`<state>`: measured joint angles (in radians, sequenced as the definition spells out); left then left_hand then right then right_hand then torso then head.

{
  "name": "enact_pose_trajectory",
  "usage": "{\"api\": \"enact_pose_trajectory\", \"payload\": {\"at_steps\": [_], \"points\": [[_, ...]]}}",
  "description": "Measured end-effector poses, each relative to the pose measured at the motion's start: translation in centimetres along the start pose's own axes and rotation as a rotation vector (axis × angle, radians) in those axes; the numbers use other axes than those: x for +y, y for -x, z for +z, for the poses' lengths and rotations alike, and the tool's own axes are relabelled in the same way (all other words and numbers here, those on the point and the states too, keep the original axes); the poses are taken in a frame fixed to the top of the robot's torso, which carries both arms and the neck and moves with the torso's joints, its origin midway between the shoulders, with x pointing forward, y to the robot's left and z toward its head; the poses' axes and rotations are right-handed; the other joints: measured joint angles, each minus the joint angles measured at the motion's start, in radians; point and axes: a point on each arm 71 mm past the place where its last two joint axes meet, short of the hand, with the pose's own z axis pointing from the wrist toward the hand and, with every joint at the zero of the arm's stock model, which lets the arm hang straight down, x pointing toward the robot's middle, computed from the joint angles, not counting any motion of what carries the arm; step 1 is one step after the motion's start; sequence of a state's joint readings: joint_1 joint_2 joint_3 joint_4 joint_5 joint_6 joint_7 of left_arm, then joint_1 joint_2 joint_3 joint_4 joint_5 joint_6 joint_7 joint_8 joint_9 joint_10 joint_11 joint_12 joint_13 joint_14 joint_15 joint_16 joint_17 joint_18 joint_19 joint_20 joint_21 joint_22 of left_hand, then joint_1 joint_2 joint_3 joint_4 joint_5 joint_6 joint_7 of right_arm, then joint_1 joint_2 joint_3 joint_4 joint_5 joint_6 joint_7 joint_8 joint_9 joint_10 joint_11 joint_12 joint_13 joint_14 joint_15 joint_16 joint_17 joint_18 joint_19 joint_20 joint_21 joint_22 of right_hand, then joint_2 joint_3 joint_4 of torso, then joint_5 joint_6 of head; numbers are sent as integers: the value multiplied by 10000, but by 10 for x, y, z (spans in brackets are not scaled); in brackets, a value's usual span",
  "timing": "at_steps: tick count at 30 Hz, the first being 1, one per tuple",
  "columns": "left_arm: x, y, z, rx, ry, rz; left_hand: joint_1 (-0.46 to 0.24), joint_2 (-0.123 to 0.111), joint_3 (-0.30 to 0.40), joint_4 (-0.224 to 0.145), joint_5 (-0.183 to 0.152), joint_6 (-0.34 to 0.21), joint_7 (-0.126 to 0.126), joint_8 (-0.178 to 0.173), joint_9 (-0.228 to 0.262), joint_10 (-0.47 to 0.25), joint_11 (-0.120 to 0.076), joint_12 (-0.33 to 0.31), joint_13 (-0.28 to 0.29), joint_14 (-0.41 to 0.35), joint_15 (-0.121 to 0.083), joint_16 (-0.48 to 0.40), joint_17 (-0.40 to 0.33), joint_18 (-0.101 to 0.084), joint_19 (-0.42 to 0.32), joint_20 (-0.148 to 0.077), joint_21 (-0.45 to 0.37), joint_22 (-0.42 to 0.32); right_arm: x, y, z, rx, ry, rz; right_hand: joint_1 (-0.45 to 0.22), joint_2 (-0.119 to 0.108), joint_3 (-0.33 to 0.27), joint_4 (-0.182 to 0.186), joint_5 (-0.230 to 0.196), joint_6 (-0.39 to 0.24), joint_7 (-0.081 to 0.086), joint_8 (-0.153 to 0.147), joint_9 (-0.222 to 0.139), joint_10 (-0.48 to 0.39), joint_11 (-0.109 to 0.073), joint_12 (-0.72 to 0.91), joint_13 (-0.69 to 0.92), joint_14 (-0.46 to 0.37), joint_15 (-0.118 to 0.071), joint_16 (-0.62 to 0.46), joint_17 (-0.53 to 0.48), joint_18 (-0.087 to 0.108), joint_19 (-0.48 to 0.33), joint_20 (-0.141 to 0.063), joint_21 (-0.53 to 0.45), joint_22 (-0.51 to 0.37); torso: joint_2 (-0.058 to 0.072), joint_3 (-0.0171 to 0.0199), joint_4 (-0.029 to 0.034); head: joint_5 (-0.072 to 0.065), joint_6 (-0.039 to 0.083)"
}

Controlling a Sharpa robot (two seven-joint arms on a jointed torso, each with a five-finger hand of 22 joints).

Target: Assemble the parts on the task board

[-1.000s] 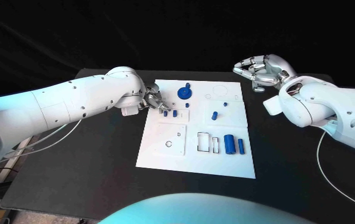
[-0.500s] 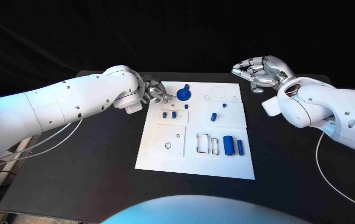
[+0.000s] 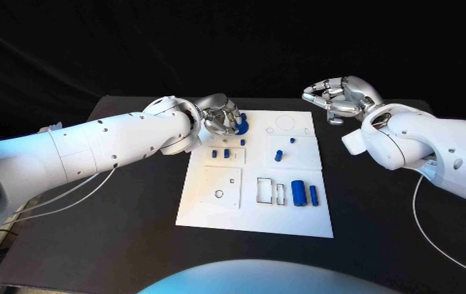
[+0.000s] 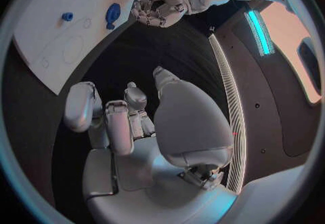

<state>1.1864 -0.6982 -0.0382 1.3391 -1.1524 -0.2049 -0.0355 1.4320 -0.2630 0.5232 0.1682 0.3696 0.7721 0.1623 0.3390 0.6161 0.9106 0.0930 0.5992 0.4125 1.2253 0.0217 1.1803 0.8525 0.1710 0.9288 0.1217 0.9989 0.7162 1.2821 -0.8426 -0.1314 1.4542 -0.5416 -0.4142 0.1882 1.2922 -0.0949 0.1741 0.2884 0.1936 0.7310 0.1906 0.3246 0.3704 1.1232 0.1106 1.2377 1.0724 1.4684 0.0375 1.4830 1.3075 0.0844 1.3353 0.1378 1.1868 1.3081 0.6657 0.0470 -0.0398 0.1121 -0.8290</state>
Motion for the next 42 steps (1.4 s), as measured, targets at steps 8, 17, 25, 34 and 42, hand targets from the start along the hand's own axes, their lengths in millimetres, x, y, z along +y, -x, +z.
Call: {"api": "enact_pose_trajectory", "payload": {"at_steps": [8,17,25,34,42], "points": [[-11,-11,7,107,-1031,1509,-162,-161,-198,-28,-42,203,-16,-280,-646,-118,54,-513,-726,636,60,885,735,-1,654,53,681,923,0,-1,0,13,-6,8,0,0,0,0,0,0,0,40,0,-30,-31,0,-18,0,0,0,0,0,0,0,0,-1,8,8,-14,-31,24],[-15,-20,14,512,-1241,2700,-230,-228,-401,-19,-42,415,-53,-341,-973,-157,93,-936,-1230,1150,103,1484,1287,-171,1512,76,1537,2012,0,-1,0,26,-3,14,0,0,0,0,0,0,0,40,1,-31,-31,0,-18,0,0,0,-1,0,1,0,0,-2,4,16,-13,-66,14],[-17,-25,17,946,-1115,3226,-229,-228,-544,-13,-42,541,-106,-341,-1081,-207,143,-1096,-1448,1336,132,1666,1501,-171,1793,71,1799,2389,0,-2,0,34,4,17,0,0,0,0,0,0,0,40,1,-31,-31,0,-18,0,0,0,-1,0,1,1,0,-3,1,16,-7,-88,-2],[-18,-30,22,1241,-955,3530,-146,-144,-537,-19,-42,753,-108,-340,-1181,-207,142,-1213,-1639,1435,142,1811,1607,-169,1947,98,1942,2582,0,-3,1,52,21,25,0,0,0,0,37,0,0,40,-13,-66,4,0,-37,0,0,0,-1,0,1,1,-55,-4,-2,11,4,-98,-7],[-18,-31,25,1308,-829,3689,-14,-12,-357,-163,-42,826,-107,-340,-1285,-111,124,-1327,-1823,1541,106,1888,1668,-169,2025,90,2058,2734,0,-3,1,61,28,28,0,0,1,0,37,0,1,40,-13,-66,4,0,-36,0,0,0,-2,-1,1,1,-55,-5,-4,10,0,-99,2]]}}
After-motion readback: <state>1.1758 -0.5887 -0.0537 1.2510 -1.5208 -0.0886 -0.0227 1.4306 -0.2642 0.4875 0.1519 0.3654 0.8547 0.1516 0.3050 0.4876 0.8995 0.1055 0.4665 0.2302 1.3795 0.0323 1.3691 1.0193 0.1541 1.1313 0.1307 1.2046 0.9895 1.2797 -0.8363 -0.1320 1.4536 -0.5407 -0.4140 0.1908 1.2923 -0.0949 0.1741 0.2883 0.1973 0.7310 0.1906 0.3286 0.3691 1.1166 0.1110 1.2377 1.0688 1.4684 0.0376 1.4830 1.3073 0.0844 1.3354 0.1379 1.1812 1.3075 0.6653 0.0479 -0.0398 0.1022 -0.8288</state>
